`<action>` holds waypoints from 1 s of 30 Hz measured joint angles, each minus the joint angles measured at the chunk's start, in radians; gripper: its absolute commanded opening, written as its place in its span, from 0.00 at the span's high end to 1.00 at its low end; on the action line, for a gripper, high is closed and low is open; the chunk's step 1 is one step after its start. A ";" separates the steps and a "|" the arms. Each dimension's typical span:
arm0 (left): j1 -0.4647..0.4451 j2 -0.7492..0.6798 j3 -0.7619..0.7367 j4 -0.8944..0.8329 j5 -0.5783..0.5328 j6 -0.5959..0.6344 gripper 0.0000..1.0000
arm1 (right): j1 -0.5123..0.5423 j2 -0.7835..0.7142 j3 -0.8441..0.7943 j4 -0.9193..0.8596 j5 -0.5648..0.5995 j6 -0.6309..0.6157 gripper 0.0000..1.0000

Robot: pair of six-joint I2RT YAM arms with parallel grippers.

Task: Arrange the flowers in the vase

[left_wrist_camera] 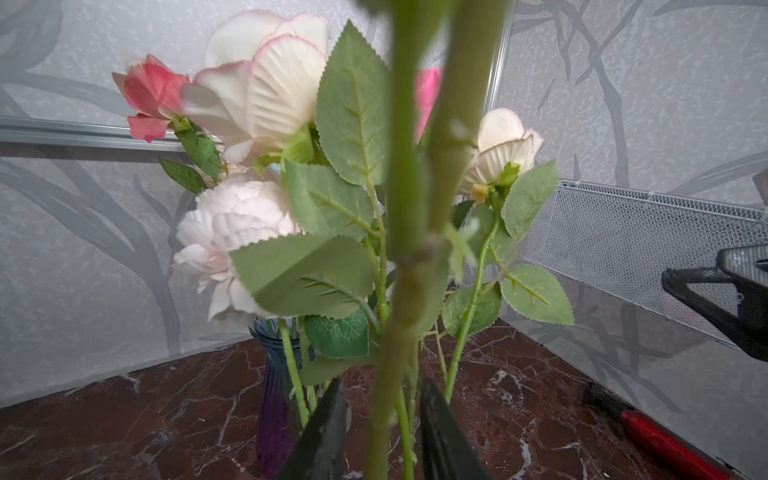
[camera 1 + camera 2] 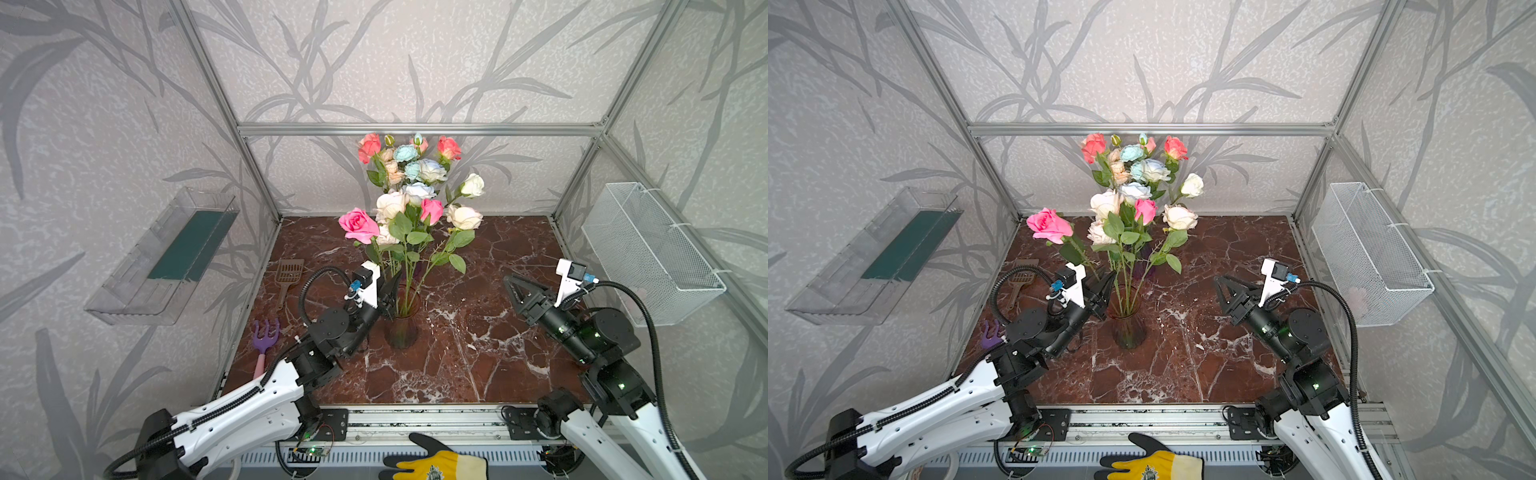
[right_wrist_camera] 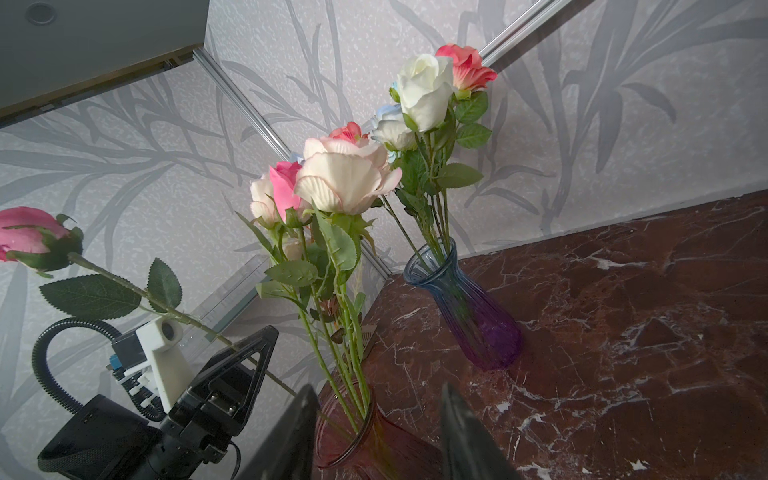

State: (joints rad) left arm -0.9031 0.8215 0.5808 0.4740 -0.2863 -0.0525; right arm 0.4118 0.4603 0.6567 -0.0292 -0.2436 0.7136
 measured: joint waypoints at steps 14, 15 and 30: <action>0.000 0.044 0.172 -0.124 0.024 0.081 1.00 | 0.000 -0.013 -0.027 -0.003 0.008 -0.005 0.52; 0.000 0.045 0.178 -0.131 0.026 0.084 1.00 | 0.000 -0.013 -0.027 -0.002 0.008 -0.005 0.52; 0.000 0.144 0.320 -0.399 0.079 0.112 1.00 | 0.000 -0.019 -0.078 0.002 0.011 -0.007 0.52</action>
State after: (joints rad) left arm -0.9028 0.9653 0.9012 0.0753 -0.2070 0.0593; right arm 0.4118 0.4412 0.5785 -0.0269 -0.2321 0.7063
